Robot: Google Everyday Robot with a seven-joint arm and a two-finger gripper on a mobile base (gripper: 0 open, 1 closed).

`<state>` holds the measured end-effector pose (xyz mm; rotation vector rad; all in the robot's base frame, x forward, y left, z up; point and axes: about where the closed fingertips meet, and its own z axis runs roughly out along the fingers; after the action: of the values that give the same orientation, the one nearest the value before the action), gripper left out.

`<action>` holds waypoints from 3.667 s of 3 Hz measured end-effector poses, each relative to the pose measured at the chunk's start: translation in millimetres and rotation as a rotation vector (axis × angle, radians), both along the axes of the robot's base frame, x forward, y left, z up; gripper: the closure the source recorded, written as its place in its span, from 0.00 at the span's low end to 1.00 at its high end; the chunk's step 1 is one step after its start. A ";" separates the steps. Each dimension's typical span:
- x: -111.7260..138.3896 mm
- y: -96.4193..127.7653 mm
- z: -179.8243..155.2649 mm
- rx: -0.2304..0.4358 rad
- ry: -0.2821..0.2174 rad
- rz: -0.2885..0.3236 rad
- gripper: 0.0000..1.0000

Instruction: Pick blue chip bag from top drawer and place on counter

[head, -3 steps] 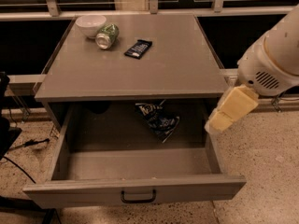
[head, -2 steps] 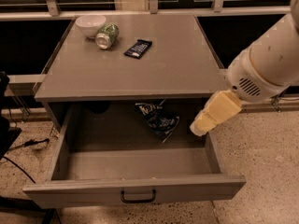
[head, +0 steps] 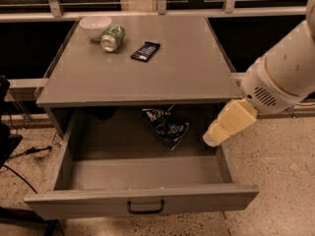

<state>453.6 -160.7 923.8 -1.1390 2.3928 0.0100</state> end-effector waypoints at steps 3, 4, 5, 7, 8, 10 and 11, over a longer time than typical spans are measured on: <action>-10.3 7.2 -68.4 0.089 0.053 -0.231 0.00; -7.1 15.7 -91.4 0.149 0.033 -0.292 0.00; 2.1 28.8 -112.3 0.212 -0.034 -0.312 0.00; 25.8 57.4 -129.2 0.317 -0.241 -0.228 0.00; 26.5 56.6 -127.2 0.317 -0.246 -0.231 0.00; 25.4 41.6 -154.5 0.307 -0.265 -0.311 0.00; 40.9 40.0 -155.4 0.345 -0.299 -0.344 0.00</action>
Offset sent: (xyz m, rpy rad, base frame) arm -0.0147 0.0060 -0.0808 0.1028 0.0751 -0.2730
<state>494.5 -120.7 768.3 -0.5241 2.1776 0.1237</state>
